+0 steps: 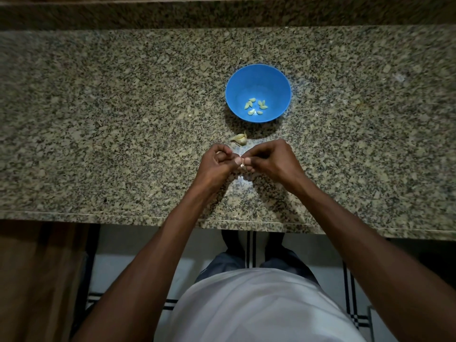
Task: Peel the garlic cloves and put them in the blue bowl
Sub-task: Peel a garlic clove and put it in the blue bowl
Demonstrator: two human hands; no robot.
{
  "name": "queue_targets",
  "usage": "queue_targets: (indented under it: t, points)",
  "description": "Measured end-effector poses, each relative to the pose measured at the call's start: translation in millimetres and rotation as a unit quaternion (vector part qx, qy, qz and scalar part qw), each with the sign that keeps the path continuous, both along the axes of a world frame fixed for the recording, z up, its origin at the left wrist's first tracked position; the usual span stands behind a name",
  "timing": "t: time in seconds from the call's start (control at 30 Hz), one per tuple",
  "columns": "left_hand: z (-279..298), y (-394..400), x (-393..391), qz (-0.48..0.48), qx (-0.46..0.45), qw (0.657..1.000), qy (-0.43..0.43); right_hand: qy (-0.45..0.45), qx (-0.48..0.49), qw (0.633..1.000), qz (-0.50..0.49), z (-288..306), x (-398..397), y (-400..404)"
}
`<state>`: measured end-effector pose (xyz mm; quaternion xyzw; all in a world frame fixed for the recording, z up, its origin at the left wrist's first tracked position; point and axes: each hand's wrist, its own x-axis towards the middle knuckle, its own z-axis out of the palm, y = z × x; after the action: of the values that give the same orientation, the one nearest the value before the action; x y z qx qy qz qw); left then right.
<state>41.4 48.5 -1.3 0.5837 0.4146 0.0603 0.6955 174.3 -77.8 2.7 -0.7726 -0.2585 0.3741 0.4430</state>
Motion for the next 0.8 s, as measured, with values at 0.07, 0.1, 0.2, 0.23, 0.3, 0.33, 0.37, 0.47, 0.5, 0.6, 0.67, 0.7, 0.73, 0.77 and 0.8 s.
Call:
queue_targets:
  t: [0.07, 0.1, 0.2, 0.23, 0.3, 0.33, 0.37, 0.47, 0.5, 0.6, 0.67, 0.7, 0.73, 0.77, 0.8]
  points:
    - [1.9, 2.0, -1.6, -0.026, 0.031, 0.999, -0.007, 0.080, 0.008, 0.997, -0.012, -2.0, 2.3, 0.4]
    - [2.5, 3.3, -2.3, -0.042, 0.049, 0.998, -0.009, 0.127, 0.012, 0.992, -0.021, -2.4, 3.0, 0.8]
    - [2.7, 7.3, -5.4, -0.087, 0.099, 0.991, -0.019, 0.263, -0.026, 0.962, -0.073, -0.5, 2.9, 4.3]
    - [2.5, 8.3, -7.1, -0.099, 0.116, 0.988, -0.021, 0.307, -0.046, 0.947, -0.082, -0.5, 3.3, 5.8]
    - [3.3, 9.4, -10.3, -0.119, 0.152, 0.981, -0.029, 0.393, -0.074, 0.913, -0.077, -0.5, 3.9, 8.1]
    - [3.7, 10.0, -11.5, -0.127, 0.166, 0.977, -0.037, 0.437, -0.080, 0.892, -0.075, -0.5, 4.0, 8.2]
    - [4.6, 10.5, -12.3, -0.135, 0.175, 0.974, -0.046, 0.480, -0.083, 0.869, -0.083, -0.1, 4.0, 8.0]
    - [7.5, 11.8, -13.3, -0.155, 0.207, 0.964, -0.062, 0.580, -0.082, 0.801, -0.122, 1.5, 4.2, 7.2]
    - [8.6, 12.1, -13.3, -0.161, 0.220, 0.960, -0.066, 0.599, -0.081, 0.786, -0.129, 1.4, 4.3, 6.4]
    - [8.0, 13.7, -13.0, -0.177, 0.256, 0.947, -0.074, 0.618, -0.067, 0.771, -0.138, -2.2, 4.7, 3.0]
    - [7.7, 13.2, -12.2, -0.172, 0.278, 0.942, -0.074, 0.611, -0.040, 0.777, -0.145, -3.8, 3.4, 2.0]
    - [7.3, 12.6, -11.3, -0.159, 0.284, 0.943, -0.072, 0.595, -0.023, 0.790, -0.146, -4.0, 1.9, 2.3]
    - [6.4, 11.5, -10.3, -0.140, 0.283, 0.946, -0.067, 0.564, -0.009, 0.813, -0.144, -4.6, 0.0, 3.0]
    - [5.5, 9.3, -9.5, -0.117, 0.276, 0.952, -0.061, 0.518, 0.001, 0.843, -0.142, -5.0, -2.4, 3.9]
    - [3.8, 6.9, -8.9, -0.091, 0.259, 0.960, -0.056, 0.465, 0.011, 0.873, -0.145, -5.5, -5.1, 4.7]
